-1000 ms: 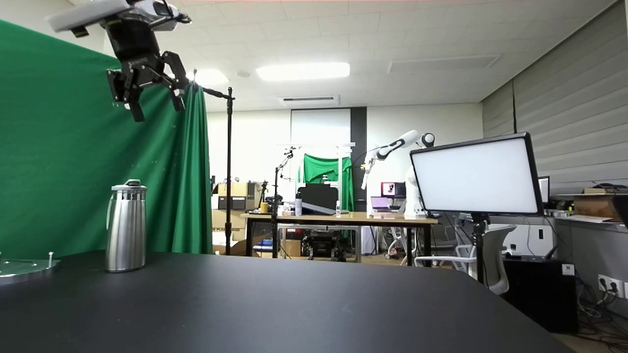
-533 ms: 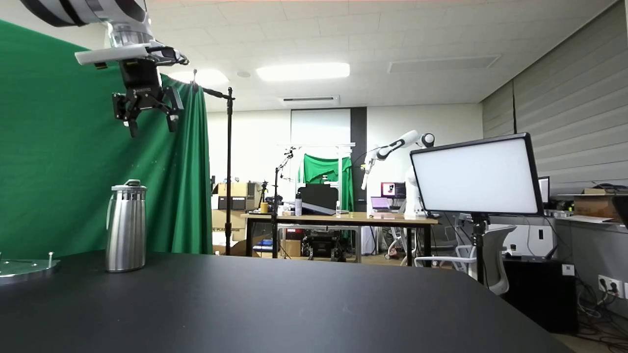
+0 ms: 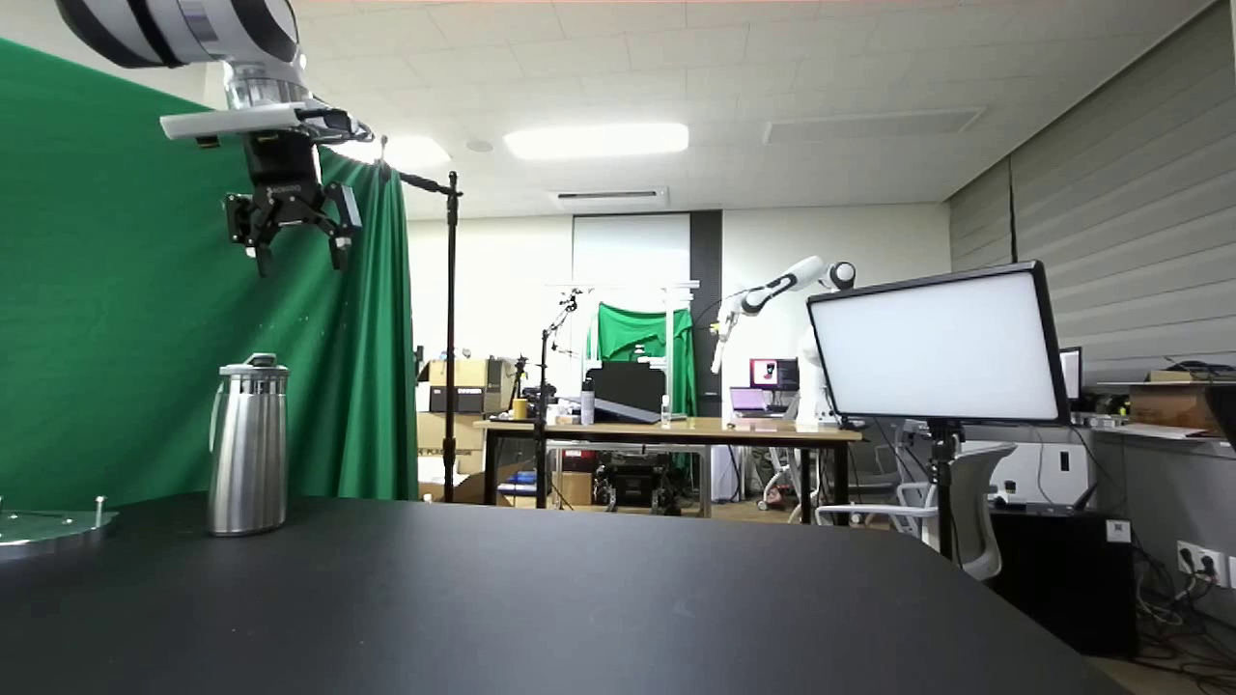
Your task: Close the mouth of the flask
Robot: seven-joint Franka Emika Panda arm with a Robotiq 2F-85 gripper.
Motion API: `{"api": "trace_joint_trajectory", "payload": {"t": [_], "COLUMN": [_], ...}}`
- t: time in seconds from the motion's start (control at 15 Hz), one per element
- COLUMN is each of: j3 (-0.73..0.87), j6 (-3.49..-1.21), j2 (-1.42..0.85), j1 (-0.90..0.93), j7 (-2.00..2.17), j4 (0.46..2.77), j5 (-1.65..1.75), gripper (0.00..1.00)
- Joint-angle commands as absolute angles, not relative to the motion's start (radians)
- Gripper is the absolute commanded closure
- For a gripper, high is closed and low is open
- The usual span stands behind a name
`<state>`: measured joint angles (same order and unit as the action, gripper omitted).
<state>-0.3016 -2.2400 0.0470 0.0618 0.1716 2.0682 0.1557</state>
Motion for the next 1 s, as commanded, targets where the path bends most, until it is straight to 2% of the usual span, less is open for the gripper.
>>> {"api": "trace_joint_trajectory", "payload": {"t": [0.0,0.33,0.4,0.47,0.93], "j3": [-0.259,-0.239,-0.235,-0.229,-0.217], "j6": [-2.228,-2.192,-2.188,-2.186,-2.065], "j2": [-0.010,-0.188,-0.220,-0.249,-0.421], "j1": [0.114,0.165,0.176,0.188,0.282], "j7": [0.182,0.177,0.165,0.161,0.101], "j4": [2.001,1.776,1.734,1.698,1.465], "j5": [0.186,0.199,0.192,0.191,0.185], "gripper": [0.00,0.00,0.25,0.26,0.75]}}
